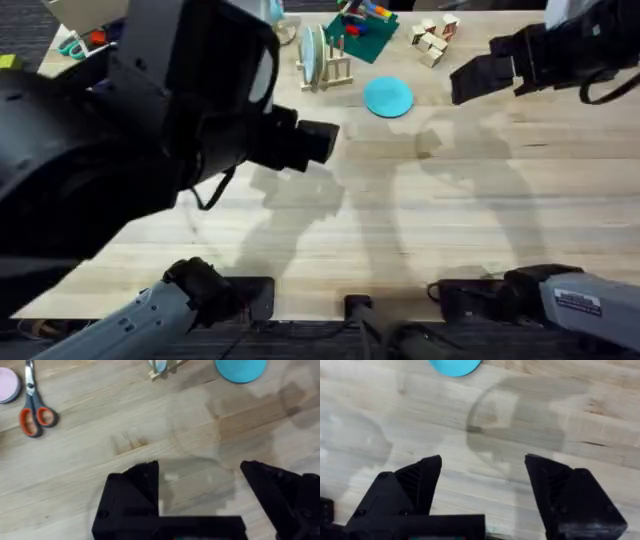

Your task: Pick up the plates from the table one by one and place each into a slot on the dish rack.

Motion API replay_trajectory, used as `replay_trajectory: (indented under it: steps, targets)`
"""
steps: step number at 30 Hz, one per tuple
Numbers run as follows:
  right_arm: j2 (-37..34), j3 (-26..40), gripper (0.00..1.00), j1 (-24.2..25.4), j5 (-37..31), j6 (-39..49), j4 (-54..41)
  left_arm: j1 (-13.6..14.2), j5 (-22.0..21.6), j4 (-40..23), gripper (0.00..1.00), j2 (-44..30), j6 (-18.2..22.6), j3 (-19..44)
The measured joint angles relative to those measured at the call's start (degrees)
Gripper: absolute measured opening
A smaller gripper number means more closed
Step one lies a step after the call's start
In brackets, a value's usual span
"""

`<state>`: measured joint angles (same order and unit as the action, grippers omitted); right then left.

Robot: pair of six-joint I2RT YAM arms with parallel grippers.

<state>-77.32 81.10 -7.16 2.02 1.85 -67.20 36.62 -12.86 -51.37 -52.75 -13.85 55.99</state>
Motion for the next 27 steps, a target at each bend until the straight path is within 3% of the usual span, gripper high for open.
replay_trajectory:
  steps: [3,9,11,20,27]
  targets:
    - [0.02,0.0,0.995,0.0,0.89,1.46,-0.13,0.0,1.68,2.84,0.947,-1.21,-1.04,0.0]
    - [0.0,0.0,0.995,0.0,1.46,2.7,-0.28,0.0,6.08,11.19,0.085,-3.16,-4.22,0.0]
    - [0.02,0.0,0.995,0.0,1.49,2.76,-0.31,0.0,7.62,13.57,0.043,-3.67,-6.76,0.0]
    - [0.0,0.0,0.995,0.0,1.53,2.95,-0.33,0.0,14.99,20.8,0.041,-4.35,-19.73,0.0]
    - [0.02,0.0,0.995,0.0,1.88,2.93,-0.33,0.0,19.38,27.75,0.04,-6.55,-23.88,0.0]
